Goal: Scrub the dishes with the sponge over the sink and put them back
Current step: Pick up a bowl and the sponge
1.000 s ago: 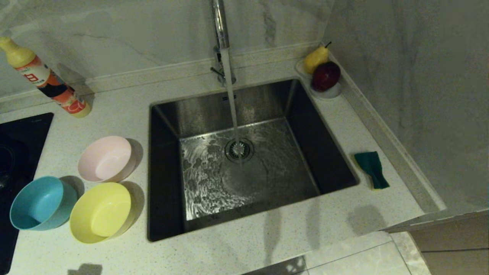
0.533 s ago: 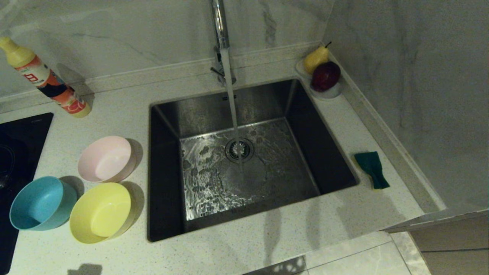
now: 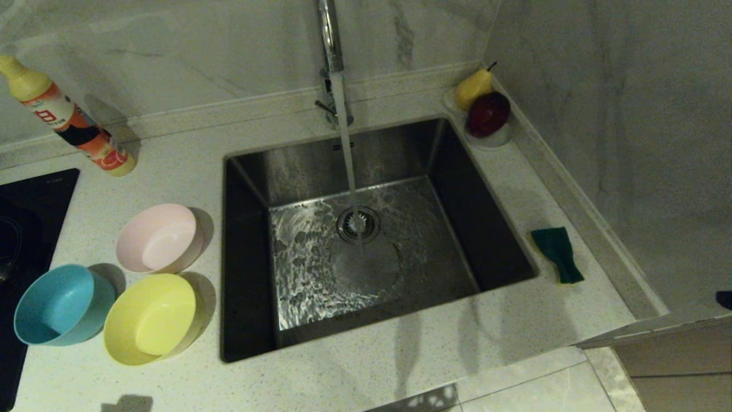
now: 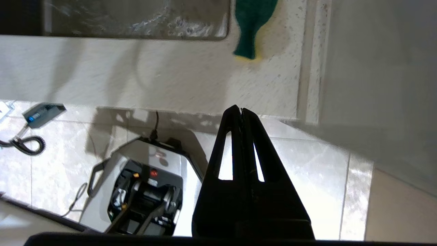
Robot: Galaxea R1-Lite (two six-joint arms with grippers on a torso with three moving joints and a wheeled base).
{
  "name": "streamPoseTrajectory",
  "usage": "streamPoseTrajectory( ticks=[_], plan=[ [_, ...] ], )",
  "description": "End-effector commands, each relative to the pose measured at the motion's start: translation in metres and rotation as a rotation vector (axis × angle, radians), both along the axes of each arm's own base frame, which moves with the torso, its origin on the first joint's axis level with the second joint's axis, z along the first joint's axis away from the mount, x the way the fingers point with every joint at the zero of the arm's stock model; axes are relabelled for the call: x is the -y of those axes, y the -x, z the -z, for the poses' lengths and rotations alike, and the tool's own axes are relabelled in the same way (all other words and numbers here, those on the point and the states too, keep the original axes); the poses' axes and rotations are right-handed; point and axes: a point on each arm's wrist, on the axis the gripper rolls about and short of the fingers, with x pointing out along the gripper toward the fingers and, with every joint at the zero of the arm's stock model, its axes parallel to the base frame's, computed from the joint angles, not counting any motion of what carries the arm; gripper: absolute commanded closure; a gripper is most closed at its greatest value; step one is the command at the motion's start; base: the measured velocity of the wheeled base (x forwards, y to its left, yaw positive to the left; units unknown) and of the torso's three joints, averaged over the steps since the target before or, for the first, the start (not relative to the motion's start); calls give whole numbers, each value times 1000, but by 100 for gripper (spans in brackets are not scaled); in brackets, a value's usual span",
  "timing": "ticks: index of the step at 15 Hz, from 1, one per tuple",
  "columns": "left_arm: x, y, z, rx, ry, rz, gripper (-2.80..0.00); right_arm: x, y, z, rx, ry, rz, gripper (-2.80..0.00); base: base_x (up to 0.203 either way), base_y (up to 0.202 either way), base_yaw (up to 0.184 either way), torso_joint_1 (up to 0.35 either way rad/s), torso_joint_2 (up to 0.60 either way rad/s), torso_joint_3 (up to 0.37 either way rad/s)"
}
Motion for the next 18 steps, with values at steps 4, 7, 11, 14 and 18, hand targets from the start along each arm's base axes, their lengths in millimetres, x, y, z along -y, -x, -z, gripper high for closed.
streamPoseTrajectory(
  ticks=[4, 7, 11, 14, 18],
  plan=[
    [0, -1, 4, -13, -1, 0, 0, -12, -62, 18, -152, 30, -4, 0, 0, 0, 0, 0, 0, 0],
    [0, -1, 4, -15, -1, 0, 0, -22, -76, 27, -204, 25, -6, 0, 0, 0, 0, 0, 0, 0],
    [0, -1, 4, -13, -1, 0, 0, -37, -94, 46, -179, 69, 17, -280, 0, 0, 0, 0, 0, 0],
    [0, -1, 4, -14, -1, 0, 0, -40, -107, 53, -205, 44, 52, -280, 0, 0, 0, 0, 0, 0],
    [0, -1, 4, -14, -1, 0, 0, -43, -117, 68, -262, 41, 65, -280, 0, 0, 0, 0, 0, 0]
  ],
)
